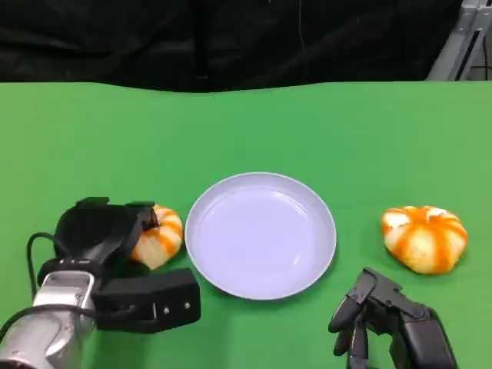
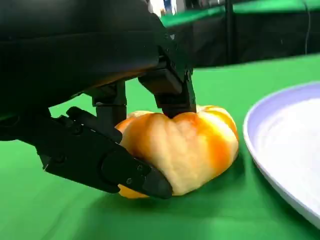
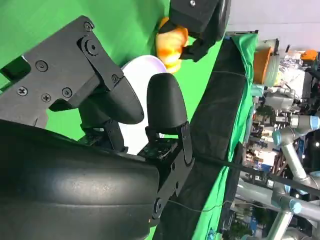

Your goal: Grasp the bread from the table and place it into the plate.

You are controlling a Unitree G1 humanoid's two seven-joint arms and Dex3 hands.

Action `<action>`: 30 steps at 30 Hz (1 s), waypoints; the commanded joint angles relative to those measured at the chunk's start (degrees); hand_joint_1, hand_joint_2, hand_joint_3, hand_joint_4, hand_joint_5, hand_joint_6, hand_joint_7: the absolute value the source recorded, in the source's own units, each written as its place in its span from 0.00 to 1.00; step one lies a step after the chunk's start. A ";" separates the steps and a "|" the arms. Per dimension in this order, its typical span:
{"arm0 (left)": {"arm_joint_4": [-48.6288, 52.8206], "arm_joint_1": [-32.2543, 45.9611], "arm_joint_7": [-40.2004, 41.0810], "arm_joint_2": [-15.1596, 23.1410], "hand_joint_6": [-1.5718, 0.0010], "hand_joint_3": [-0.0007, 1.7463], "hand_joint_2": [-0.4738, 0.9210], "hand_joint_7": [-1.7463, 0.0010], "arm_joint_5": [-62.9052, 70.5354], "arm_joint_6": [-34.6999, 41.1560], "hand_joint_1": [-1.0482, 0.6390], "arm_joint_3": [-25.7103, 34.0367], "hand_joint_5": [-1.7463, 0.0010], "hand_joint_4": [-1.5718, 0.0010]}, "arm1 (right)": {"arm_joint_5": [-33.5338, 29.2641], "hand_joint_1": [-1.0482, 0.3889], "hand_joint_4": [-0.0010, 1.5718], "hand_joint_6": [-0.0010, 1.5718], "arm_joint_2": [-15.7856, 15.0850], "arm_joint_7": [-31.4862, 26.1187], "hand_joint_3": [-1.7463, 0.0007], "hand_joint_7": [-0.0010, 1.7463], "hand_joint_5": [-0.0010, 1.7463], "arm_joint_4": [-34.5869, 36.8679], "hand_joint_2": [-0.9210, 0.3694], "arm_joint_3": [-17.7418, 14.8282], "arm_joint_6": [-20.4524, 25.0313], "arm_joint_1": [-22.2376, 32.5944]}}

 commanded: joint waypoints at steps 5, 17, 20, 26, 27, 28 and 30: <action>-8.79 3.25 8.55 2.61 0.50 0.12 0.94 0.20 2.57 4.28 0.47 2.37 0.00 0.46 | 1.02 0.57 0.46 0.39 -0.25 0.11 0.00 1.00 1.00 -0.70 0.37 -0.11 -0.01 0.47; -13.53 2.79 9.77 -0.01 0.54 0.69 0.57 0.00 0.08 -4.97 0.49 0.63 0.00 0.40 | 1.19 0.57 0.46 0.39 -0.29 0.28 0.00 1.00 1.00 -0.79 0.38 0.18 0.33 0.47; -13.15 2.01 9.47 -1.63 0.54 0.69 0.56 0.00 0.09 -5.22 0.48 0.21 0.00 0.41 | 1.77 0.57 0.46 0.39 -0.44 0.85 0.00 1.00 1.00 -1.02 0.38 0.35 0.83 0.57; -11.65 -0.91 8.39 -5.78 0.52 0.76 0.54 0.00 0.58 -4.85 0.47 -1.91 0.00 0.39 | 2.12 0.54 0.46 0.38 -0.49 1.54 0.04 1.00 1.00 -1.32 0.37 0.65 1.26 0.81; -11.43 -1.38 8.01 -6.21 0.52 0.74 0.56 0.00 0.83 -4.51 0.47 -2.35 0.00 0.39 | 1.76 0.56 0.46 0.38 -0.49 1.34 0.04 1.00 1.00 -1.21 0.36 0.59 1.09 0.78; -11.30 -1.64 7.77 -6.42 0.51 0.73 0.56 0.00 0.95 -4.26 0.47 -2.62 0.00 0.39 | 1.54 0.56 0.46 0.38 -0.48 1.22 0.04 1.00 1.00 -1.14 0.36 0.55 0.99 0.76; -10.48 -2.73 6.31 -7.88 0.51 0.73 0.57 0.00 0.44 -4.06 0.48 -3.27 0.00 0.38 | 1.69 0.57 0.46 0.38 -0.41 1.29 0.04 1.00 1.00 -1.37 0.36 0.56 1.04 0.94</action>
